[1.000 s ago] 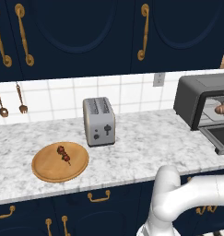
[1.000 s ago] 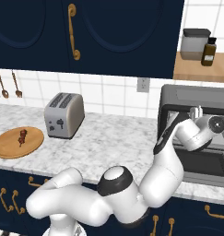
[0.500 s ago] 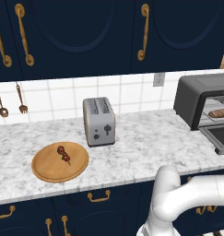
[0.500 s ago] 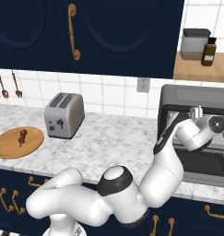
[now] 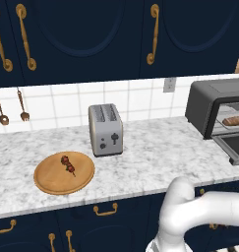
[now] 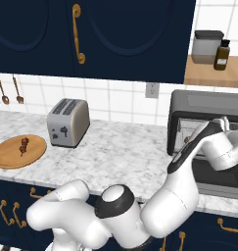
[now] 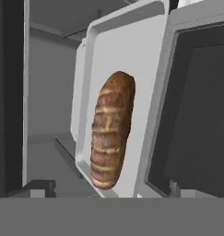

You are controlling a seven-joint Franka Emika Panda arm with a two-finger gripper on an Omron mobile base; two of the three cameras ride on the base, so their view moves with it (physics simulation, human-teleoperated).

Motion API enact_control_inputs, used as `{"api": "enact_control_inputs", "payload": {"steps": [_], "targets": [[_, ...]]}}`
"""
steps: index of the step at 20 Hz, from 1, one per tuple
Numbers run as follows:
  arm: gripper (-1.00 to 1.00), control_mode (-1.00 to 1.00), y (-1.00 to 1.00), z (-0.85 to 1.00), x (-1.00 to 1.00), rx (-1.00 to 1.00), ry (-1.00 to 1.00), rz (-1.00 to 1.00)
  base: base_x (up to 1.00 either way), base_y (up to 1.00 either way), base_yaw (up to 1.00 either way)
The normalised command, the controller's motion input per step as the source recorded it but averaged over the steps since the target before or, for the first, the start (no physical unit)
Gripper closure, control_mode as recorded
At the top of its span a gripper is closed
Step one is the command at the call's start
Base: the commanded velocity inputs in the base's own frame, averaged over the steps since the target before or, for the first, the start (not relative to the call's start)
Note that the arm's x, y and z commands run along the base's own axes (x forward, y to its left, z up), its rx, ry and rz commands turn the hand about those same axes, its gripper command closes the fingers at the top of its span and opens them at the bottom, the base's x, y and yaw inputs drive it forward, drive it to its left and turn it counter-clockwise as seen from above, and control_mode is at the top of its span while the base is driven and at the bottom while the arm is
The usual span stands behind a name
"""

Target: Pick up the kebab skewer and baguette bread, and place them inside the toaster oven. Close the toaster oven door and start by setting the timer.

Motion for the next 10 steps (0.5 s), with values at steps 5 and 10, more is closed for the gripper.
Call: {"api": "enact_control_inputs", "payload": {"steps": [5, 10], "targets": [[-1.0, -1.0, 0.61, 0.13, -0.95, -0.19, 0.07, 0.3, 0.0, 0.0, 0.0], [-1.0, -1.0, 1.0, 0.0, -0.59, -0.23, 0.05, 0.48, 0.0, 0.0, 0.0]]}}
